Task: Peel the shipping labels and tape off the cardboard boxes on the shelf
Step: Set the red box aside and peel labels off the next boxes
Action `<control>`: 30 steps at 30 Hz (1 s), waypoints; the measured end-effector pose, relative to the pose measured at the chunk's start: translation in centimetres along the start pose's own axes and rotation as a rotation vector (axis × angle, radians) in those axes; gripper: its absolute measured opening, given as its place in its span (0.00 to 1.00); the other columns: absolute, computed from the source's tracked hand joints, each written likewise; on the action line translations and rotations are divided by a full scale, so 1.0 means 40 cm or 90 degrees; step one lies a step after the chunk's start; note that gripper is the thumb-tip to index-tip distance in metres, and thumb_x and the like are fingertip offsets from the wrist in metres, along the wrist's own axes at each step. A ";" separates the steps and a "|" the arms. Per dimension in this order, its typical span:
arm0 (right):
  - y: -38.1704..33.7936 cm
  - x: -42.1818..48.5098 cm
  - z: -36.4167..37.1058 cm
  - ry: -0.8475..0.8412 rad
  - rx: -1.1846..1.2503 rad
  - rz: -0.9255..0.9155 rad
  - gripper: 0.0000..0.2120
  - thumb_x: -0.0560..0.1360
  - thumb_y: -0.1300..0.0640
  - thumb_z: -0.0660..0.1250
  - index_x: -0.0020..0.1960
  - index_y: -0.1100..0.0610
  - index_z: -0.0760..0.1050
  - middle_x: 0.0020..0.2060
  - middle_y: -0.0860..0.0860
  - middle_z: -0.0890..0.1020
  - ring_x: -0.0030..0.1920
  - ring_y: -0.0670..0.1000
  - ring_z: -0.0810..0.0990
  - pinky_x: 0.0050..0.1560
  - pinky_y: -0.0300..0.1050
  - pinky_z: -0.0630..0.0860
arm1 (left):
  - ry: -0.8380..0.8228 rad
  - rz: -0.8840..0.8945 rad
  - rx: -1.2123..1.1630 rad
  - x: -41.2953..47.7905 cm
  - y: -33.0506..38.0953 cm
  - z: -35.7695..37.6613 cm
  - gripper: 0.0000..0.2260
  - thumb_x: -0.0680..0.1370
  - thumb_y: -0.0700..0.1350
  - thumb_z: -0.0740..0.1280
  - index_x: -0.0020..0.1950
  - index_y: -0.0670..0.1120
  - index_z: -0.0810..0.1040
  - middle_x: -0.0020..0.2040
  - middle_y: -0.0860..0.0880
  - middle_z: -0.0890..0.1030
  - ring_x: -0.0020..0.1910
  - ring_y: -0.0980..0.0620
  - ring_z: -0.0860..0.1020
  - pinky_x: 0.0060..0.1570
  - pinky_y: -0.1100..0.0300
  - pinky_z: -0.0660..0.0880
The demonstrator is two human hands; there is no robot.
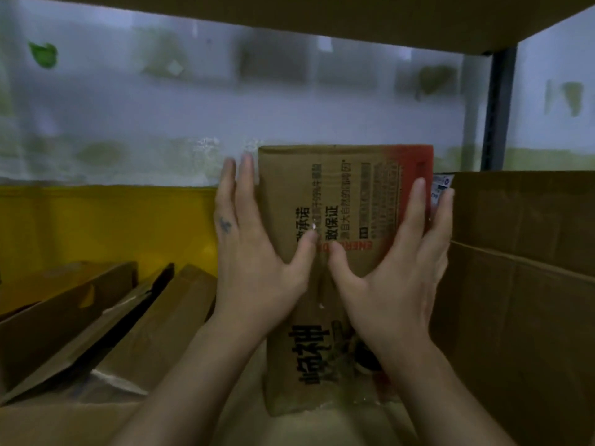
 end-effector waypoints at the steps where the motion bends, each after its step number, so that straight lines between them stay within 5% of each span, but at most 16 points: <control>1: -0.007 0.001 0.003 0.012 -0.007 -0.012 0.51 0.69 0.40 0.71 0.78 0.46 0.41 0.78 0.54 0.42 0.77 0.54 0.44 0.75 0.59 0.48 | -0.001 0.011 -0.011 0.023 0.005 0.001 0.44 0.74 0.52 0.73 0.81 0.50 0.47 0.80 0.51 0.53 0.79 0.51 0.52 0.77 0.51 0.54; 4: -0.014 0.003 0.020 0.031 -0.028 -0.035 0.46 0.69 0.38 0.67 0.79 0.49 0.47 0.78 0.56 0.45 0.77 0.55 0.45 0.75 0.63 0.49 | 0.002 0.045 0.012 0.086 0.016 -0.002 0.36 0.74 0.55 0.70 0.79 0.51 0.58 0.70 0.54 0.65 0.71 0.52 0.63 0.69 0.54 0.66; 8: -0.015 0.008 0.048 0.060 -0.035 -0.045 0.40 0.71 0.37 0.61 0.77 0.53 0.57 0.78 0.57 0.52 0.78 0.56 0.46 0.75 0.64 0.46 | 0.051 0.104 0.031 0.123 0.019 -0.007 0.24 0.73 0.57 0.68 0.66 0.49 0.74 0.59 0.54 0.66 0.62 0.52 0.66 0.58 0.66 0.67; 11: -0.028 0.019 0.049 0.098 -0.004 -0.062 0.37 0.71 0.39 0.62 0.76 0.54 0.61 0.77 0.58 0.56 0.78 0.57 0.49 0.75 0.65 0.45 | 0.047 0.134 -0.048 0.120 0.019 0.012 0.22 0.75 0.52 0.69 0.66 0.45 0.72 0.60 0.55 0.68 0.60 0.52 0.70 0.60 0.51 0.73; 15: -0.078 0.042 0.052 0.092 0.035 -0.192 0.35 0.71 0.47 0.65 0.75 0.56 0.63 0.76 0.59 0.59 0.78 0.57 0.53 0.76 0.64 0.45 | 0.046 0.153 -0.095 0.123 0.018 0.017 0.21 0.75 0.50 0.69 0.66 0.44 0.71 0.59 0.55 0.70 0.59 0.52 0.73 0.58 0.46 0.74; 25: -0.059 -0.003 0.043 0.184 0.129 -0.209 0.15 0.74 0.55 0.67 0.61 0.51 0.75 0.68 0.60 0.72 0.73 0.59 0.66 0.73 0.66 0.57 | 0.031 0.136 -0.110 0.113 0.015 0.021 0.22 0.76 0.50 0.69 0.69 0.46 0.70 0.63 0.54 0.70 0.63 0.53 0.72 0.63 0.55 0.72; 30: -0.059 -0.021 0.049 0.139 0.134 -0.227 0.11 0.75 0.59 0.67 0.56 0.51 0.78 0.67 0.57 0.73 0.72 0.57 0.67 0.71 0.67 0.60 | 0.041 0.148 -0.111 0.112 0.015 0.019 0.22 0.76 0.49 0.68 0.68 0.45 0.70 0.62 0.55 0.69 0.62 0.54 0.71 0.62 0.58 0.70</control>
Point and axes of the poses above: each hand's wrist, its own x-axis towards the middle knuckle, its own z-axis out of the palm, y = z × x, the point moved 9 cm from there along x, towards the middle knuckle
